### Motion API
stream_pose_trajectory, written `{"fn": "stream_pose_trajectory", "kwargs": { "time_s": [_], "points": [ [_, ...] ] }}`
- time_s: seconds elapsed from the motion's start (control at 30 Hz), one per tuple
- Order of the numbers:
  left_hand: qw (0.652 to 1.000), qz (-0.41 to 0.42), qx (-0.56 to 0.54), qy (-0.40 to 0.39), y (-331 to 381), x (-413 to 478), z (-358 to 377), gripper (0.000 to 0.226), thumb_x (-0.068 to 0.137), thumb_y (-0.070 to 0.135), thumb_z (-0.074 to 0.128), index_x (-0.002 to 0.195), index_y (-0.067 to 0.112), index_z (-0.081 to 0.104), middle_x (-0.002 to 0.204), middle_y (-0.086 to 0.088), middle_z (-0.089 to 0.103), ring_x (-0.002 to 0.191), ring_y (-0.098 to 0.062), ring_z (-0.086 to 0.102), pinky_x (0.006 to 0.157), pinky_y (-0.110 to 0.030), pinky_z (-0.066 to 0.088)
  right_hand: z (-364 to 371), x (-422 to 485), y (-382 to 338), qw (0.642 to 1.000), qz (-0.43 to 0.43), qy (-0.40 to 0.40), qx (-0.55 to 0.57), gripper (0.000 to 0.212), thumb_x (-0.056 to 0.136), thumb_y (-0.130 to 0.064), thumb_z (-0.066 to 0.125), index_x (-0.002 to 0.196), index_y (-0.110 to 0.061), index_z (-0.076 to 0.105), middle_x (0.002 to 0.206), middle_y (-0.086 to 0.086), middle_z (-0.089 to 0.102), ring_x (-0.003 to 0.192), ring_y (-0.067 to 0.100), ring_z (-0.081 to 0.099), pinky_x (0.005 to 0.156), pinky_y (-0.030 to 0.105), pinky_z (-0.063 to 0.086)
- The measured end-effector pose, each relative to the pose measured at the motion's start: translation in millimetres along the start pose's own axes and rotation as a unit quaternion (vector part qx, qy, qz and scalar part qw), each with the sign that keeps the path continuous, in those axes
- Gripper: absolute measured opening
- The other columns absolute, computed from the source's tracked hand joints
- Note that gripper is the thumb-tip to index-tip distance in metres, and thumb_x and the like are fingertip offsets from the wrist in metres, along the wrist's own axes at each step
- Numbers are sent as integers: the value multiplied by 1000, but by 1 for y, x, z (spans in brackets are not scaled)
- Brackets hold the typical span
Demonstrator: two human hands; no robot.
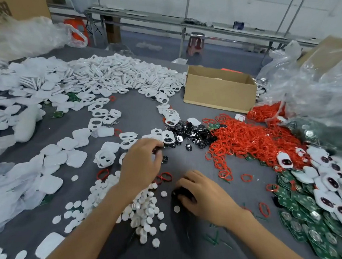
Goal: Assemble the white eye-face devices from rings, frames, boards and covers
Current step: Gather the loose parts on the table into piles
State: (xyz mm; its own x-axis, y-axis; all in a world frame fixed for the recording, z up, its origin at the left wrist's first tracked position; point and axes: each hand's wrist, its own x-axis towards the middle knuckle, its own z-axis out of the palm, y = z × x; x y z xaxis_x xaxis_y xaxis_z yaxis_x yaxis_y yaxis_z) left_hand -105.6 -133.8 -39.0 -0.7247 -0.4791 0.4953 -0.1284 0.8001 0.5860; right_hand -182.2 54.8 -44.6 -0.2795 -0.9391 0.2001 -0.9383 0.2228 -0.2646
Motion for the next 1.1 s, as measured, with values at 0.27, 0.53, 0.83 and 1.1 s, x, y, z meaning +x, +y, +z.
{"fn": "stream_pose_trajectory", "kwargs": {
  "time_s": [0.27,0.53,0.83,1.1],
  "points": [
    [975,-9,136,-177,-23,83,59,46,87,39,67,126,17,58,123,-3,61,119,-23,50,100,-35,39,-36,-8,15,991,15,-132,-8,15,77,-31,53,89,-26,60,104,-10,51,103,13,49,83,30,45],
    [986,-14,62,-157,-44,91,57,14,88,7,61,93,14,72,90,-1,61,97,-22,55,81,-35,45,-50,113,89,989,149,10,-14,24,82,-6,53,102,-11,66,105,8,66,102,27,58,91,37,44],
    [976,-15,147,-160,-47,96,63,42,89,52,59,118,22,60,113,2,61,110,-22,51,88,-38,44,-19,158,115,981,181,-35,-55,44,71,-28,66,115,-27,59,118,1,51,115,25,37,98,39,32],
    [995,-53,32,-83,-78,84,40,20,86,20,70,105,13,68,98,-1,67,98,-19,59,87,-27,41,-28,164,106,995,89,-45,-12,25,83,-35,68,108,-28,68,115,-1,57,110,22,42,96,37,35]
  ]
}}
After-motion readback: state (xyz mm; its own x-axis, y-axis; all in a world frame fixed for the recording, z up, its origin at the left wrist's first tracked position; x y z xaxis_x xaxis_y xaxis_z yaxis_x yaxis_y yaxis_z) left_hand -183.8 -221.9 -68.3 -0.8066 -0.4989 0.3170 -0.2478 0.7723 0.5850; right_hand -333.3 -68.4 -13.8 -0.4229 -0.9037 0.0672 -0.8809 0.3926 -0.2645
